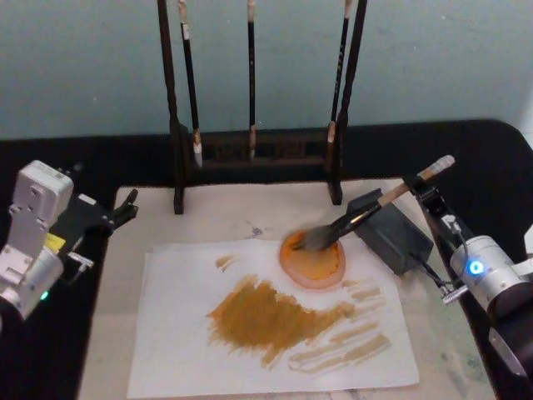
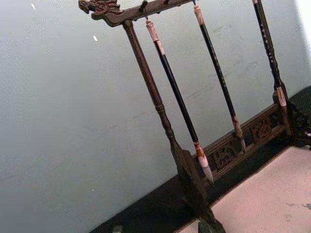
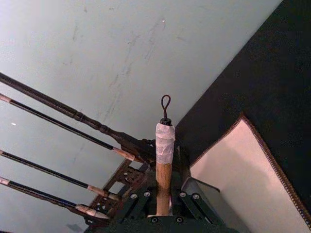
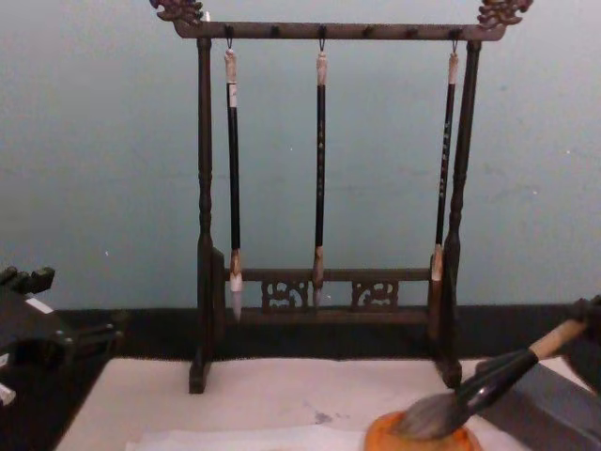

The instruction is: Pick up the brush from the inkstone, write on the paper, then place the brush back to its original position.

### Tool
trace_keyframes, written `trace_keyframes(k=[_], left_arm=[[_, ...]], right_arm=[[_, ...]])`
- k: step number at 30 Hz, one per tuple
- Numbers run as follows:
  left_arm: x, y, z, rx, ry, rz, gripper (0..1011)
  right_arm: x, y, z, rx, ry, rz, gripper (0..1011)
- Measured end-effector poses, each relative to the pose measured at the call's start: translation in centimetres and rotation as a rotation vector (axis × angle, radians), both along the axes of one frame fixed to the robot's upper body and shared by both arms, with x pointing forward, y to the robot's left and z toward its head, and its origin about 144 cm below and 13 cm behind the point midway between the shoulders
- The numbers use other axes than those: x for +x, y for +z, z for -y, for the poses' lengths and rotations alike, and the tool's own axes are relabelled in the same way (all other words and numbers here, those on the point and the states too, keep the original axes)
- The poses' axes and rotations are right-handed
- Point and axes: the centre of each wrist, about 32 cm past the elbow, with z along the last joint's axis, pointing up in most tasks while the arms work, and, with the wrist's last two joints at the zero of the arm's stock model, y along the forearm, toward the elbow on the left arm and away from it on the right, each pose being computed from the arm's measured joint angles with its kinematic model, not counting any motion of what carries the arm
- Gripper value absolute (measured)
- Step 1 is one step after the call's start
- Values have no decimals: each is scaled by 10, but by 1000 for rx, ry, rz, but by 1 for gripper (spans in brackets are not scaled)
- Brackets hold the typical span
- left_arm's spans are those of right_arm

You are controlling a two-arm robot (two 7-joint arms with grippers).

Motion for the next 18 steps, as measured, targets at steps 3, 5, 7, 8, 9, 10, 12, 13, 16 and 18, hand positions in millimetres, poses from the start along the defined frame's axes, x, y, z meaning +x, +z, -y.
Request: trace_keyframes(k=[3, 5, 7, 8, 9, 10, 12, 13, 16, 18], left_arm=[[0, 0, 0, 0, 0, 0, 1010], [0, 0, 0, 0, 0, 0, 1010], [0, 0, 0, 0, 0, 0, 1010], [0, 0, 0, 0, 0, 0, 1010], [0, 0, 0, 0, 0, 0, 1010], [0, 0, 0, 0, 0, 0, 1010], [0, 0, 0, 0, 0, 0, 1010], [0, 0, 0, 0, 0, 0, 1009], [0, 0, 0, 0, 0, 0, 1010], [0, 0, 0, 0, 0, 0, 1010]], right_arm=[[-1, 0, -1, -1, 3, -4, 161], [-1, -1, -1, -2, 4, -6, 161], [-1, -1, -1, -2, 5, -7, 161], [-2, -1, -1, -3, 6, -9, 161], [-2, -1, -1, -3, 6, -10, 161], [-2, -1, -2, -3, 6, -10, 161], [-2, -1, -2, -6, 5, -13, 160], [-2, -1, -2, -6, 5, -13, 160], [-2, -1, -2, -8, 5, -14, 160], [-2, -1, -2, -8, 5, -14, 161]])
